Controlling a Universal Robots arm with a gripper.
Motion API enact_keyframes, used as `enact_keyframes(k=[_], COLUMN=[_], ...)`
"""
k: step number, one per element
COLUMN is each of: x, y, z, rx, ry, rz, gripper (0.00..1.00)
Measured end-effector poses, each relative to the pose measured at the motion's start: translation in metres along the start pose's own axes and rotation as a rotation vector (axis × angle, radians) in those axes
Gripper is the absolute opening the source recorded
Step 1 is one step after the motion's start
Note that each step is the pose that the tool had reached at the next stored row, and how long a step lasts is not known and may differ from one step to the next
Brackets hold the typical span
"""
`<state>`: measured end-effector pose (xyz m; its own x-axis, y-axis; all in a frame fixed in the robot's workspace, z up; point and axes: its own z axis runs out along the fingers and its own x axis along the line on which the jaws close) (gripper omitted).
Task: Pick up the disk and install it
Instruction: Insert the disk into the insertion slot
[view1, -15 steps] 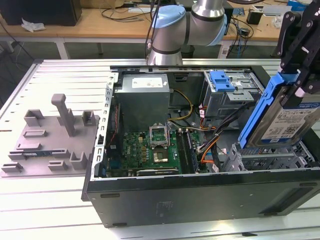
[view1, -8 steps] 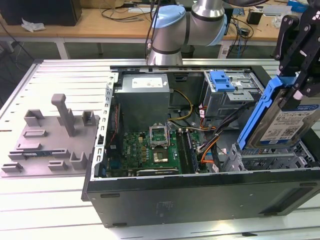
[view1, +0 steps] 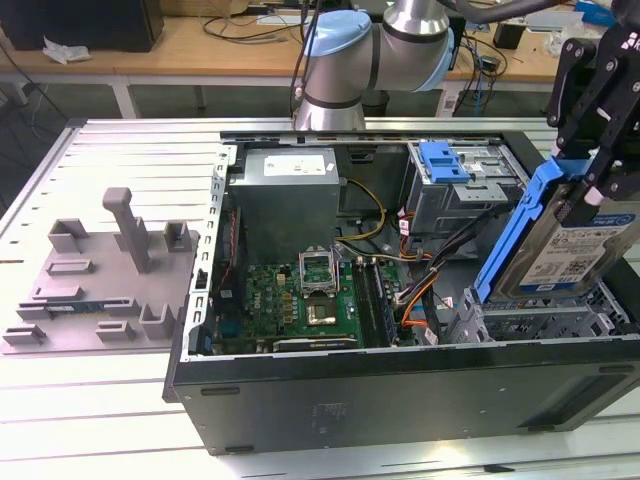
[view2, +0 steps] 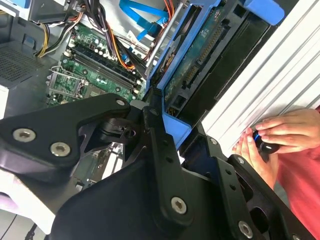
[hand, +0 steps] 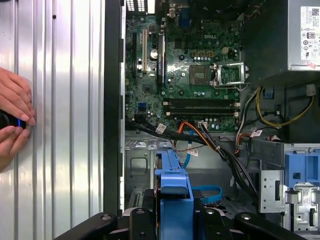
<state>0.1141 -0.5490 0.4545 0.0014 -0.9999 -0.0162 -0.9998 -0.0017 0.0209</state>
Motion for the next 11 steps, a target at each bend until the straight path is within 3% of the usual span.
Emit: enact_keyframes(k=[11], x=[0.0001], y=[-0.0002], z=[0.0085], rx=[0.0000], ry=[0.0002], rz=[0.000], gripper=[0.36])
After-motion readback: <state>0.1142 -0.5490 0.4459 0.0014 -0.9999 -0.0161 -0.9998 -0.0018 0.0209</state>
